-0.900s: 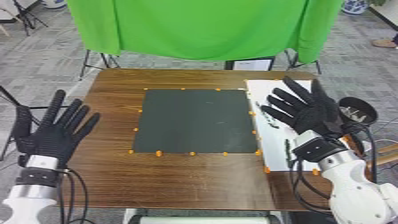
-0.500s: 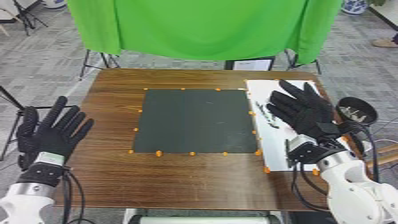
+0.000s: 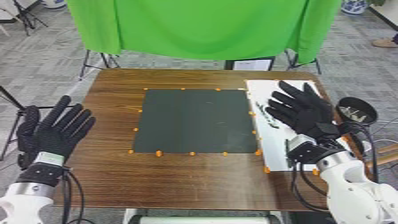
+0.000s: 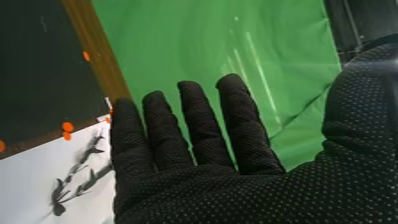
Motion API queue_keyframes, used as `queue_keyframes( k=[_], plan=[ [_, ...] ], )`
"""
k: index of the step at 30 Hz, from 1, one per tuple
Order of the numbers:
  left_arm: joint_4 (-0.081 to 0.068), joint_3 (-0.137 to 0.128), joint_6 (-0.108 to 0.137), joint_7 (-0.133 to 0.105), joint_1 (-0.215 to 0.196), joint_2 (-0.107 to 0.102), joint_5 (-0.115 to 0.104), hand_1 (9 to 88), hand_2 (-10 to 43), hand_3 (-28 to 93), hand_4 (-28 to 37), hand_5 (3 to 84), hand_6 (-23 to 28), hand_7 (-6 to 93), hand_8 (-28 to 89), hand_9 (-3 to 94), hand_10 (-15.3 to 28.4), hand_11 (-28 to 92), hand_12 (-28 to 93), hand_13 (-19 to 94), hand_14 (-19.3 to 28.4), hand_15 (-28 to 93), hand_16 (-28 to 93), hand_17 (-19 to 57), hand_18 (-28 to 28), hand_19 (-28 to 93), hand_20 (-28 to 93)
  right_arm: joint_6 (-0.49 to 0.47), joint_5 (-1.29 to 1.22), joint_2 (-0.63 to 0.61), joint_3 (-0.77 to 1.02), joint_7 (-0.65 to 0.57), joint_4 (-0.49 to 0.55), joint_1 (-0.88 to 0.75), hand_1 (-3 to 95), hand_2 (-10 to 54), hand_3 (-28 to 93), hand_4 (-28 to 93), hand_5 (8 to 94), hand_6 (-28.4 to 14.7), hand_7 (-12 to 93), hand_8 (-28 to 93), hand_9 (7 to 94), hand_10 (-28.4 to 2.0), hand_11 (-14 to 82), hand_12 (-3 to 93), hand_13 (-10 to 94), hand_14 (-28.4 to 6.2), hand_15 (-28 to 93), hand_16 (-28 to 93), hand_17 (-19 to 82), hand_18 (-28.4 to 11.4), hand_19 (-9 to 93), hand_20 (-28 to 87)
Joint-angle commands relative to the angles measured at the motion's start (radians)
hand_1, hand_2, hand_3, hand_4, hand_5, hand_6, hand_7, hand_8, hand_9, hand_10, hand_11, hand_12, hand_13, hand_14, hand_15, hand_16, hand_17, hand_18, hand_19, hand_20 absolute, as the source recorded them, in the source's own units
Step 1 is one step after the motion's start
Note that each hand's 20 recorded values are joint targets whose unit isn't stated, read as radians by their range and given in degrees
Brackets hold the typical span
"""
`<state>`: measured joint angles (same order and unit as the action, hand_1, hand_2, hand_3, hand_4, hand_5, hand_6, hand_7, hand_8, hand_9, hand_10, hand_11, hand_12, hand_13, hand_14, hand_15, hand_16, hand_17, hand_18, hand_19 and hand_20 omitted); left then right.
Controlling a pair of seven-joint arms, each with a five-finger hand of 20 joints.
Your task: Arrange flowers
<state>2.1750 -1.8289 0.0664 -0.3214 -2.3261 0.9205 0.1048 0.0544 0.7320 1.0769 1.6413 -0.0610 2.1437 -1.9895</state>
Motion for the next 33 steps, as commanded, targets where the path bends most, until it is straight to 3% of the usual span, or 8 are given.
queue_keyframes(
  k=[1, 7, 9, 12, 18, 25, 29, 33],
  plan=[
    [0.009, -0.007, 0.019, -0.002, -0.012, 0.007, -0.007, 22.4, 11.3, 66, -28.3, 34.4, 10.6, 5.7, -6, 27.6, 19.1, 14, 9, 19, 17.9, 25, -5, -4.7, 11.7, 31, 1, -0.007, 0.012, 0.004, 0.006, -0.021, 0.008, -0.005, 7.2, 4.4, 80, -26, 39.9, -3.8, 13, -11, 39.2, -12.7, 7.0, 8.7, 28, -13.8, 10, 4, 15, -14.8, 17, 14],
    [0.01, -0.01, 0.026, 0.01, -0.014, 0.014, -0.001, 22.4, 11.4, 67, -28.3, 34.7, 10.5, 6.3, -7, 28.4, 19.1, 14, 10, 19, 18.1, 27, -6, -4.7, 11.7, 30, 1, 0.056, 0.146, -0.017, 0.008, -0.083, 0.027, -0.001, 9.5, 4.8, 80, -25, 42.4, -4.4, 15, -11, 41.7, -15.3, 7.9, 11.2, 33, -16.0, 12, 10, 16, -18.0, 21, 15],
    [0.01, -0.008, 0.029, 0.009, -0.011, 0.012, -0.005, 22.5, 11.4, 67, -28.3, 35.0, 10.7, 6.2, -7, 28.5, 19.1, 14, 10, 19, 18.1, 27, -6, -4.8, 11.7, 30, 1, 0.145, 0.319, -0.051, -0.021, -0.046, 0.033, -0.017, 11.3, 3.4, 80, -25, 43.6, -5.0, 16, -12, 43.0, -16.4, 8.8, 12.9, 37, -16.3, 13, 15, 16, -19.9, 26, 15],
    [0.012, -0.012, 0.032, 0.004, -0.016, 0.013, -0.006, 22.7, 11.6, 67, -28.3, 35.1, 10.6, 6.4, -7, 28.8, 19.1, 14, 10, 19, 18.1, 27, -6, -4.9, 11.7, 30, 1, 0.284, 0.685, -0.094, -0.071, -0.094, 0.043, -0.028, 15.3, -2.4, 81, -25, 45.2, -4.8, 18, -12, 43.6, -13.0, 11.0, 13.8, 38, -15.3, 14, 19, 15, -20.5, 30, 15],
    [0.019, -0.02, 0.038, -0.029, -0.033, 0.004, -0.024, 22.8, 11.8, 67, -28.3, 35.6, 10.6, 6.8, -7, 29.2, 19.1, 14, 10, 20, 18.1, 28, -6, -5.0, 11.9, 30, 2, 0.334, 1.266, -0.158, -0.093, -0.256, 0.061, -0.084, 18.1, -9.2, 81, -25, 49.0, -5.1, 23, -14, 48.8, -16.5, 19.5, 18.7, 41, -14.7, 29, 21, 16, -20.2, 39, 18],
    [0.03, -0.032, 0.055, -0.037, -0.053, 0.012, -0.035, 22.7, 11.8, 67, -28.3, 35.9, 10.7, 7.2, -7, 29.7, 19.1, 15, 11, 20, 18.1, 29, -6, -5.0, 11.9, 31, 2, 0.238, 1.582, -0.225, -0.124, -0.455, 0.084, -0.082, 16.5, -9.5, 78, -28, 52.7, -4.1, 30, -15, 52.0, -17.3, 31.9, 25.5, 40, -15.9, 45, 22, 16, -20.6, 48, 21],
    [0.035, -0.033, 0.071, -0.05, -0.067, 0.013, -0.06, 22.9, 12.0, 67, -28.3, 36.2, 10.7, 7.6, -7, 30.1, 19.1, 16, 11, 21, 18.2, 30, -6, -4.9, 11.9, 31, 2, 0.145, 1.634, -0.258, -0.072, -0.522, 0.106, -0.124, 13.1, -9.5, 71, -28, 52.3, -4.8, 30, -13, 52.5, -18.1, 37.3, 30.6, 41, -18.4, 62, 25, 16, -22.4, 54, 24],
    [0.038, -0.037, 0.067, -0.059, -0.075, 0.011, -0.058, 22.8, 12.1, 67, -28.3, 36.3, 10.7, 7.8, -7, 30.3, 19.2, 16, 11, 21, 18.3, 31, -6, -4.8, 11.8, 31, 2, 0.063, 1.681, -0.276, -0.064, -0.593, 0.129, -0.138, 16.8, -9.5, 62, -28, 51.1, -5.6, 36, -12, 48.8, -19.7, 49.5, 41.9, 39, -21.3, 71, 33, 16, -24.1, 60, 30]
  ],
)
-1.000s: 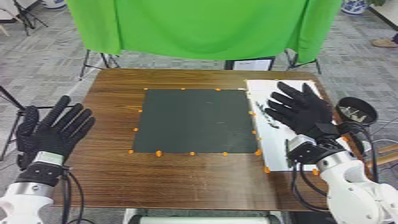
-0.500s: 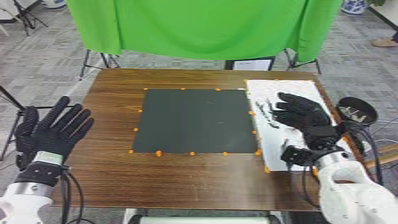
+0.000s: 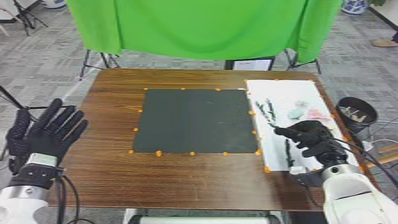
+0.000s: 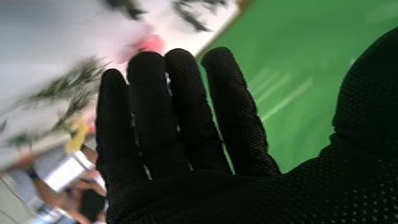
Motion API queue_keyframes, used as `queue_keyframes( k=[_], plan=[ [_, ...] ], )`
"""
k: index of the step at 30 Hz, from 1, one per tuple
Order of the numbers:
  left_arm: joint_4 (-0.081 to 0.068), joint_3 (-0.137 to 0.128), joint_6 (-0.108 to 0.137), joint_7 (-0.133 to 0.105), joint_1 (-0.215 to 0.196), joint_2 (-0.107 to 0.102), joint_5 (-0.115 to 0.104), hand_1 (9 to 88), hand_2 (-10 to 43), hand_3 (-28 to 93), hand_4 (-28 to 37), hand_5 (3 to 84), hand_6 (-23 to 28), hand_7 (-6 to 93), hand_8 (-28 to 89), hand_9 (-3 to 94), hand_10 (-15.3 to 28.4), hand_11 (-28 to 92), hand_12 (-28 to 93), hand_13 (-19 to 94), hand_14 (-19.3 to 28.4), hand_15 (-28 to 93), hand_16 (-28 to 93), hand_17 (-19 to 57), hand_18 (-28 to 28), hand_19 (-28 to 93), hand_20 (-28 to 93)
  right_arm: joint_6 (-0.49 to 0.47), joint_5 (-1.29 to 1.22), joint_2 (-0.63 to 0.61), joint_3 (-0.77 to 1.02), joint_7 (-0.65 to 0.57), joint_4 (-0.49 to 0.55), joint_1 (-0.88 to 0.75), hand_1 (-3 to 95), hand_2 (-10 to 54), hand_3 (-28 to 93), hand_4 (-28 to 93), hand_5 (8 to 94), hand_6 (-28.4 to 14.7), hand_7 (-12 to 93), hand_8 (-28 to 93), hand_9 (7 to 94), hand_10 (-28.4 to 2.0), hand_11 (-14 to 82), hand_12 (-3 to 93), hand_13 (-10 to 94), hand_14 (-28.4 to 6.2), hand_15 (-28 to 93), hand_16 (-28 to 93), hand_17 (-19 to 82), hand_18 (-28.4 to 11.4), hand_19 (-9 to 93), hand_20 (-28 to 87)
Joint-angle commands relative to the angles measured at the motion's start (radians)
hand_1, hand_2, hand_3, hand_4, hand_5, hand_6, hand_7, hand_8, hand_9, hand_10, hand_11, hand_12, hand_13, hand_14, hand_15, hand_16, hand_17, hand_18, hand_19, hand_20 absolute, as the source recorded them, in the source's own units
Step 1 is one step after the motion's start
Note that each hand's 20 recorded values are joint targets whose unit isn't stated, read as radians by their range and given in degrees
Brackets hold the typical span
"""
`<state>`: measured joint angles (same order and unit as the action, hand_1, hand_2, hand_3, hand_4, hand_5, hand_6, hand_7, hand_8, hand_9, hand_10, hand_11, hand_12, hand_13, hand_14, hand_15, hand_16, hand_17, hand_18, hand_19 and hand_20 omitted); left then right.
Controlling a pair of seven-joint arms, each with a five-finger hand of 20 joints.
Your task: Arrange flowers
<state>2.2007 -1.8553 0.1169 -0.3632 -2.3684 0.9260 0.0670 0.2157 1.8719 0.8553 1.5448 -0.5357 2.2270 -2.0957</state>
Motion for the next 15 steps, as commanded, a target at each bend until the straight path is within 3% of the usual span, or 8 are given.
queue_keyframes(
  k=[1, 6, 10, 13, 15],
  plan=[
    [0.011, -0.01, 0.019, -0.015, -0.029, 0.006, -0.022, 22.8, 12.1, 67, -28.3, 36.4, 10.7, 7.9, -7, 30.3, 19.2, 17, 11, 21, 18.3, 31, -6, -4.8, 11.8, 31, 2, -0.131, 0.54, -0.066, 0.032, -0.132, 0.049, -0.028, 17.8, -9.5, 60, -28, 51.4, -5.7, 39, -12, 48.4, -20.2, 52.5, 45.0, 40, -21.9, 72, 36, 17, -24.4, 62, 31],
    [0.004, -0.007, 0.0, -0.01, -0.021, 0.002, -0.008, 23.0, 12.3, 68, -28.3, 36.7, 10.2, 8.1, -7, 30.4, 19.2, 17, 11, 21, 18.3, 31, -6, -4.8, 11.8, 31, 2, -0.249, 0.527, -0.114, 0.022, -0.167, 0.056, -0.012, 20.5, -9.5, 53, -28, 54.6, -6.3, 46, -14, 50.7, -20.5, 56.6, 51.3, 43, -22.9, 75, 42, 18, -25.5, 66, 35],
    [0.004, -0.005, 0.008, -0.007, -0.022, 0.001, -0.016, 23.0, 12.3, 68, -28.3, 36.6, 9.9, 8.4, -7, 30.5, 19.1, 17, 11, 21, 18.3, 31, -7, -4.9, 11.9, 31, 2, -0.329, 0.521, -0.117, 0.004, -0.164, 0.066, 0.008, 20.8, -9.5, 51, -28, 58.7, -6.6, 49, -13, 55.2, -20.7, 57.4, 53.7, 46, -23.3, 75, 45, 19, -26.8, 69, 37],
    [0.0, -0.002, 0.009, 0.001, -0.015, 0.001, -0.017, 23.0, 12.4, 67, -28.3, 36.6, 9.9, 8.4, -7, 30.6, 19.1, 17, 11, 21, 18.3, 31, -7, -4.9, 11.9, 31, 2, -0.481, 0.455, -0.093, 0.003, -0.171, 0.079, 0.038, 20.0, -9.5, 53, -28, 61.2, -6.4, 49, -13, 57.7, -20.4, 57.2, 54.6, 48, -23.4, 75, 46, 20, -27.0, 69, 38],
    [-0.002, 0.0, 0.007, 0.007, -0.01, 0.001, -0.013, 23.0, 12.4, 67, -28.3, 36.6, 9.9, 8.4, -7, 30.6, 19.0, 17, 11, 21, 18.3, 31, -7, -4.9, 11.9, 31, 2, -0.51, 0.425, -0.083, -0.007, -0.177, 0.075, 0.048, 19.2, -9.5, 55, -28, 63.3, -6.0, 49, -12, 59.8, -20.2, 56.4, 54.4, 50, -22.8, 74, 47, 22, -26.8, 70, 39]
  ],
)
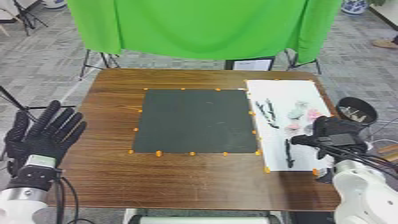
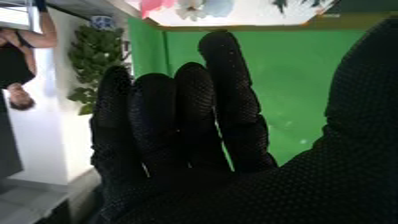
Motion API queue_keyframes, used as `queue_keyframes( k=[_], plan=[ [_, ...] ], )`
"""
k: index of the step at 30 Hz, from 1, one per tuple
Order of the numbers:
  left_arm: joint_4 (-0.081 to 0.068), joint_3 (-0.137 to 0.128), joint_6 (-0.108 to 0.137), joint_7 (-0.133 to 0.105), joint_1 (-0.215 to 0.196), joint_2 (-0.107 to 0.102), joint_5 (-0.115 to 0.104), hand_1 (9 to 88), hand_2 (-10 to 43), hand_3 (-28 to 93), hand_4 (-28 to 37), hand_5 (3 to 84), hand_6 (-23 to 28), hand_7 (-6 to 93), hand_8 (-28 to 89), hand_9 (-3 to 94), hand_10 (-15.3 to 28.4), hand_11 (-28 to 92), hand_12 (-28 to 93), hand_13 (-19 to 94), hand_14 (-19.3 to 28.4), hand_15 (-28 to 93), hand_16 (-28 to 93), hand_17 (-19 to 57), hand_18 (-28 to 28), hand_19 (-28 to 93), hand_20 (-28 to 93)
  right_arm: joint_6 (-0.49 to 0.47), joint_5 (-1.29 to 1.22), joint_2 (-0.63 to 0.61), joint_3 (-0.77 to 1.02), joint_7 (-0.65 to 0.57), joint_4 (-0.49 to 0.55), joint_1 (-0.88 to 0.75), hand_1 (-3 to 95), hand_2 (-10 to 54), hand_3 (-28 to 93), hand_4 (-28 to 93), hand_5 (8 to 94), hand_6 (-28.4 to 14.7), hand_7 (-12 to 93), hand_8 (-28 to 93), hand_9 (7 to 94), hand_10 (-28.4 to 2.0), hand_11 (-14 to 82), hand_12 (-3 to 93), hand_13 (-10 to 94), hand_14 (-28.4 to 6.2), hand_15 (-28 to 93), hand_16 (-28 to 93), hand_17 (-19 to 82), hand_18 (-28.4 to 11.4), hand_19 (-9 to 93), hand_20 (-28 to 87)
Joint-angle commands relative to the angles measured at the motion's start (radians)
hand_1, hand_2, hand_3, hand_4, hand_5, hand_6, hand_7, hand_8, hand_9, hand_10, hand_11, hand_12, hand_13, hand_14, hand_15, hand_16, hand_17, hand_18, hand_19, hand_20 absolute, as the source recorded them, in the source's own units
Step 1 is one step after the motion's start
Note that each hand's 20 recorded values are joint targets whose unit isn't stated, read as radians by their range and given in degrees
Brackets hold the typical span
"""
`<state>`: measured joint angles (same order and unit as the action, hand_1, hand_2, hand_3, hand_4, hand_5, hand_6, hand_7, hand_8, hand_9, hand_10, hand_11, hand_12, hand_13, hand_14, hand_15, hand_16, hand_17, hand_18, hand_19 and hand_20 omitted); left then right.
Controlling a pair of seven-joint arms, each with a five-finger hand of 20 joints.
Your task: Arrange flowers
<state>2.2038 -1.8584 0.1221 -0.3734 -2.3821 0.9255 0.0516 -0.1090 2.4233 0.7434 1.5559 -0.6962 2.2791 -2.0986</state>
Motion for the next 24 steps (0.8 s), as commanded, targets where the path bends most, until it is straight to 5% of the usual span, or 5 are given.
queue_keyframes(
  k=[1, 7, 9, 24],
  plan=[
    [-0.006, 0.004, 0.0, 0.019, 0.007, 0.001, 0.004, 23.1, 12.4, 67, -28.3, 36.6, 9.9, 8.5, -7, 30.6, 19.0, 17, 11, 21, 18.3, 31, -7, -4.9, 11.9, 31, 2, -0.197, -0.139, 0.033, -0.019, -0.016, 0.023, 0.053, 19.0, -9.5, 55, -28, 64.0, -5.8, 49, -11, 60.6, -20.1, 56.2, 54.2, 51, -22.7, 74, 47, 23, -26.9, 70, 39],
    [-0.005, -0.001, -0.001, 0.021, 0.001, 0.002, 0.004, 23.2, 12.4, 67, -28.3, 36.6, 10.1, 8.3, -7, 30.7, 19.1, 17, 11, 21, 18.3, 31, -7, -4.9, 11.8, 31, 2, -0.249, -0.158, 0.048, -0.06, -0.023, -0.003, 0.084, 18.1, -9.5, 56, -28, 68.4, -5.1, 47, -10, 64.0, -19.7, 55.5, 53.9, 55, -22.4, 73, 48, 25, -27.1, 71, 39],
    [-0.013, -0.002, -0.023, 0.023, 0.002, 0.001, 0.015, 23.4, 12.4, 67, -28.3, 36.6, 10.1, 8.3, -7, 30.7, 19.1, 17, 11, 21, 18.3, 31, -7, -4.9, 11.8, 31, 2, -0.251, -0.203, 0.058, -0.062, -0.026, -0.011, 0.093, 17.4, -9.5, 57, -28, 68.6, -5.1, 47, -9, 64.1, -19.7, 55.4, 53.8, 55, -22.5, 73, 48, 25, -27.2, 71, 39],
    [-0.008, -0.001, -0.02, 0.023, 0.003, 0.006, 0.007, 24.3, 13.2, 67, -28.3, 36.7, 9.7, 8.7, -7, 30.7, 18.9, 17, 11, 21, 18.2, 31, -7, -5.0, 11.8, 30, 2, -0.298, -0.211, 0.105, -0.159, -0.101, -0.085, 0.157, 18.1, -8.9, 66, -27, 69.0, -4.6, 47, -9, 64.9, -19.4, 55.2, 51.8, 56, -22.0, 73, 46, 26, -27.3, 72, 38]
  ],
)
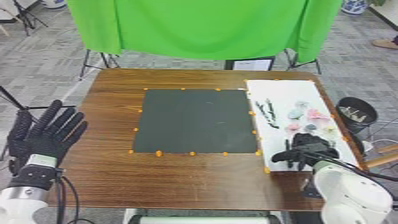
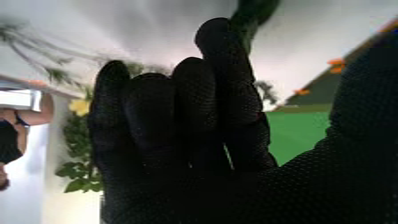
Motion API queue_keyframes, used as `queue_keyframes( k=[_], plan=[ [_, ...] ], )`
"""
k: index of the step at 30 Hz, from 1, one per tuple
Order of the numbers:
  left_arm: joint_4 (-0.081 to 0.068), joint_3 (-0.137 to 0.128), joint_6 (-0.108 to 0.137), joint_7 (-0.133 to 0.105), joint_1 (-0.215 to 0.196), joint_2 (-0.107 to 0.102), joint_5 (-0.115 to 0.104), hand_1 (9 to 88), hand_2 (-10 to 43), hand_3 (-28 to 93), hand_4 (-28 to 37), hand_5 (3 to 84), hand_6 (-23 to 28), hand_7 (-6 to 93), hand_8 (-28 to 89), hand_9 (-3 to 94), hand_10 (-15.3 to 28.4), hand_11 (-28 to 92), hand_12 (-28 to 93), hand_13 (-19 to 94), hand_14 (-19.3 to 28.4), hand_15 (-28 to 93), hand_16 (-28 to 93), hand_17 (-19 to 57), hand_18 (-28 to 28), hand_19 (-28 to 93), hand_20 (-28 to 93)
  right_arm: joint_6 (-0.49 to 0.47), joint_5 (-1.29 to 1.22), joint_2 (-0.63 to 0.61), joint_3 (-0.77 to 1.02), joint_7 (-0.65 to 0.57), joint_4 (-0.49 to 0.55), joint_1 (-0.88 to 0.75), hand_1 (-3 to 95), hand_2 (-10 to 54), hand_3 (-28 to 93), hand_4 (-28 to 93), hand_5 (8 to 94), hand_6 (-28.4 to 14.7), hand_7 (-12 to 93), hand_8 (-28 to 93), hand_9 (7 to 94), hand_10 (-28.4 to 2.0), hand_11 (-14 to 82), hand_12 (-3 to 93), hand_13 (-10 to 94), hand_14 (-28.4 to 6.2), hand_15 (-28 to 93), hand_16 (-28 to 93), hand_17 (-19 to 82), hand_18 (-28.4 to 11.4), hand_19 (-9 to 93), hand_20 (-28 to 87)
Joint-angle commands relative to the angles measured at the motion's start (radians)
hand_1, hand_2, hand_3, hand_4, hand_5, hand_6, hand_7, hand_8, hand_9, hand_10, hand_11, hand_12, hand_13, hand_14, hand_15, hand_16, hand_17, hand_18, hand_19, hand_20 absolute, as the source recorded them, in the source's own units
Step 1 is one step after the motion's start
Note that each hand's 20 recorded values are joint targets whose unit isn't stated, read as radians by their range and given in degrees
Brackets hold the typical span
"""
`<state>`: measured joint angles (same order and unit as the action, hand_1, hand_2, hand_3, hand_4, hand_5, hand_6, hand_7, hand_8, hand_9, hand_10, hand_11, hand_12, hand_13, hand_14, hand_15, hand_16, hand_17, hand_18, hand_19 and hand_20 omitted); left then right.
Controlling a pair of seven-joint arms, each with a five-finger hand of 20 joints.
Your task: Arrange flowers
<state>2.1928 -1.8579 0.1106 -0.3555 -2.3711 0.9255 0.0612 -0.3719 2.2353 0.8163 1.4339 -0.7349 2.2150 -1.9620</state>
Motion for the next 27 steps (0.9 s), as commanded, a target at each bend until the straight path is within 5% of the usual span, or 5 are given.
queue_keyframes(
  k=[1, 9, 13, 18, 27],
  plan=[
    [0.001, -0.004, -0.013, 0.01, -0.006, 0.009, -0.001, 24.4, 13.2, 67, -28.3, 36.7, 9.7, 8.7, -7, 30.7, 18.9, 17, 11, 21, 18.2, 31, -7, -5.0, 11.8, 30, 2, -0.044, -0.022, 0.035, -0.038, -0.063, -0.021, 0.023, 18.7, -9.0, 67, -27, 69.0, -4.6, 47, -10, 64.9, -19.5, 55.0, 51.5, 56, -21.9, 73, 45, 26, -27.2, 72, 38],
    [-0.003, 0.003, -0.009, 0.015, 0.0, 0.012, -0.013, 24.5, 13.3, 67, -28.3, 36.7, 9.8, 8.8, -7, 30.9, 18.8, 18, 11, 22, 18.2, 31, -7, -5.1, 11.7, 31, 2, -0.037, -0.029, 0.05, -0.033, -0.113, -0.052, 0.03, 29.8, -7.8, 71, -23, 67.8, -4.6, 47, -10, 65.0, -18.7, 52.7, 48.1, 55, -20.8, 72, 43, 27, -26.9, 73, 36],
    [-0.004, 0.006, -0.01, 0.011, 0.0, 0.008, -0.018, 24.5, 13.4, 67, -28.3, 36.6, 9.8, 8.8, -7, 30.9, 18.8, 18, 11, 22, 18.1, 31, -7, -5.0, 11.7, 31, 2, 0.022, -0.014, 0.057, -0.054, -0.099, -0.081, 0.023, 43.5, -9.4, 68, -24, 66.4, -3.3, 43, 18, 66.5, -17.7, 49.1, 41.7, 56, -18.2, 67, 38, 28, -26.0, 74, 32],
    [-0.006, 0.009, -0.014, 0.014, 0.006, 0.008, -0.015, 24.5, 13.5, 67, -28.3, 36.6, 9.8, 8.7, -7, 30.9, 18.9, 18, 11, 22, 18.2, 31, -7, -5.1, 11.7, 31, 2, 0.068, -0.014, 0.07, -0.071, -0.092, -0.098, 0.018, 52.2, -9.5, 69, -24, 67.6, -1.5, 46, 18, 79.1, -10.0, 17.0, 49.2, 69, -9.7, 47, 40, 36, -23.9, 75, 31],
    [-0.01, 0.008, -0.012, 0.024, 0.014, 0.01, -0.017, 25.1, 13.9, 67, -28.3, 37.3, 10.5, 8.0, -7, 31.1, 18.9, 18, 11, 22, 18.0, 32, -7, -5.1, 11.7, 31, 2, 0.308, 0.022, 0.043, -0.095, -0.099, -0.091, -0.006, 59.1, -9.5, 73, -22, 79.0, 0.1, 33, 21, 92.4, -6.4, 9.3, 43.2, 87, -3.9, 28, 50, 49, -21.9, 78, 31]
  ],
)
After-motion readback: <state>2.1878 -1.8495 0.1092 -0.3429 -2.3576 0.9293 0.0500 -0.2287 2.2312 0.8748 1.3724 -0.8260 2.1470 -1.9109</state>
